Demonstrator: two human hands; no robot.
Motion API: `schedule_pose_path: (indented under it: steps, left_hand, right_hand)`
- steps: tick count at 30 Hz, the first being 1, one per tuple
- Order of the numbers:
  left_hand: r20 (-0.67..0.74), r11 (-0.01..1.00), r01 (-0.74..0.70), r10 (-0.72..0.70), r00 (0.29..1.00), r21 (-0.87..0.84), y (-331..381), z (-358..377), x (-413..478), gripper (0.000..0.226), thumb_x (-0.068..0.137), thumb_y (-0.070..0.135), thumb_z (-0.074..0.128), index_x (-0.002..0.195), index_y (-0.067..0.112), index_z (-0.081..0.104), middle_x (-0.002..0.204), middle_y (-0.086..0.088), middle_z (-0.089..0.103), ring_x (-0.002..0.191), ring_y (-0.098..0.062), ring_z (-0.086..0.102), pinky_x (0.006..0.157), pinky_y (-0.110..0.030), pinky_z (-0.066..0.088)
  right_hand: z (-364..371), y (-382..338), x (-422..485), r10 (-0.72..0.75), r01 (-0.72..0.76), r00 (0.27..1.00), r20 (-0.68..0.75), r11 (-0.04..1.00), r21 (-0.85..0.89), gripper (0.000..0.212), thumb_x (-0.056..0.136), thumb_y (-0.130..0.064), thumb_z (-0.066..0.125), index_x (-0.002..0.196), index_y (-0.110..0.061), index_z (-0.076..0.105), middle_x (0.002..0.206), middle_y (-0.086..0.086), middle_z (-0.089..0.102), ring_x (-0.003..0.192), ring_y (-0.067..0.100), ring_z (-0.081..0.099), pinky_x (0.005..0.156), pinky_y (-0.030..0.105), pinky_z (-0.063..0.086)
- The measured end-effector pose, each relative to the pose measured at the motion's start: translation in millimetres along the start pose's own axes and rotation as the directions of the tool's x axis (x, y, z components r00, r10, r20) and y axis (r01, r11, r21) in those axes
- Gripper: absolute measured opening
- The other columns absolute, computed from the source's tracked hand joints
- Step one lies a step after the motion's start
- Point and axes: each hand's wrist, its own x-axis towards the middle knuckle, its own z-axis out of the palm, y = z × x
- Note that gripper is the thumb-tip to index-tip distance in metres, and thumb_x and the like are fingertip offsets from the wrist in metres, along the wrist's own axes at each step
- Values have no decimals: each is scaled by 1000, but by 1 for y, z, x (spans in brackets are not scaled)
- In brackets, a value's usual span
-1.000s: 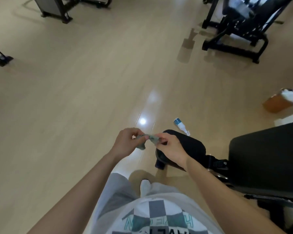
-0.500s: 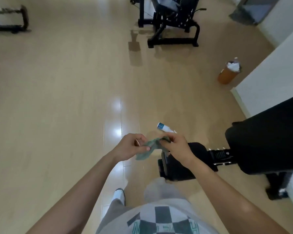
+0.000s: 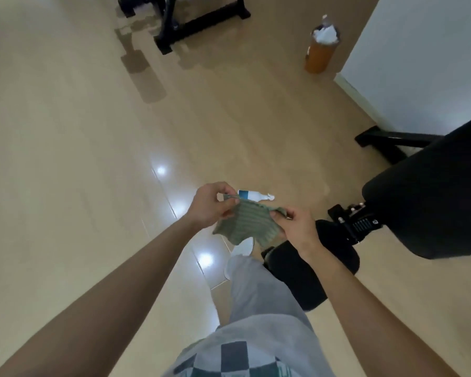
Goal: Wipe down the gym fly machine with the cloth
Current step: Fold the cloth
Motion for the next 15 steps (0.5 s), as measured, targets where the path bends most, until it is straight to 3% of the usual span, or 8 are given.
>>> schedule_pose_path:
  steps: [2, 4, 7, 9, 12, 14, 15]
  left_hand:
    - [65, 999, 32, -30, 997, -29, 9, 7, 53, 6, 91, 6, 72, 86, 10, 70, 95, -11, 69, 62, -21, 71, 59, -24, 57]
    - [98, 999, 44, -42, 994, -16, 16, 16, 103, 10, 90, 1, 71, 85, 9, 69, 90, -14, 67, 65, -21, 70, 64, -28, 59]
    - [118, 998, 53, -58, 991, 43, 27, 34, 170, 10, 87, -3, 71, 90, 7, 71, 85, -7, 68, 79, -29, 69, 80, -43, 60]
    - [134, 992, 40, -57, 989, 122, 33, 45, 213, 9, 85, 1, 73, 90, 9, 72, 83, -4, 69, 85, -33, 70, 83, -44, 58]
    - [176, 976, -19, -20, 984, 215, 43, 64, 274, 16, 85, 11, 74, 81, 25, 70, 82, 7, 70, 82, -18, 69, 74, -31, 55]
    - [216, 955, -108, 48, 975, 278, 45, 77, 311, 20, 86, 15, 73, 79, 32, 67, 85, 16, 66, 79, -1, 62, 72, -15, 47]
    - [238, 936, -147, 71, 969, 321, 43, 85, 330, 16, 87, 17, 73, 82, 32, 68, 90, 15, 62, 81, 0, 58, 73, -10, 43]
  right_hand:
    - [-6, 2, 38, 48, -44, 998, -41, 995, 91, 21, 95, -16, 69, 80, -28, 78, 77, 0, 72, 65, 14, 64, 61, 29, 53]
    - [-12, 0, 76, 90, -76, 993, -81, 983, 169, 25, 97, -13, 66, 82, -29, 77, 80, -2, 74, 64, 17, 71, 57, 25, 54]
    - [-25, -4, 130, 175, -125, 974, -145, 946, 299, 23, 99, -9, 62, 85, -23, 73, 86, 4, 73, 73, 24, 76, 66, 29, 61]
    - [-33, -7, 166, 192, -123, 963, -192, 939, 322, 18, 98, -8, 62, 89, -21, 69, 84, 2, 74, 80, 21, 74, 75, 31, 61]
    - [-45, -8, 214, 208, -102, 929, -305, 939, 328, 11, 95, -3, 64, 90, -11, 69, 83, 4, 73, 83, 19, 69, 86, 34, 58]
    - [-52, -7, 240, 214, -107, 903, -373, 951, 289, 6, 92, -3, 68, 92, -9, 70, 89, 11, 72, 84, 18, 67, 84, 32, 56]
    - [-55, -5, 254, 218, -118, 887, -406, 959, 256, 8, 90, -4, 71, 91, -12, 71, 89, 9, 73, 83, 15, 66, 80, 28, 56]
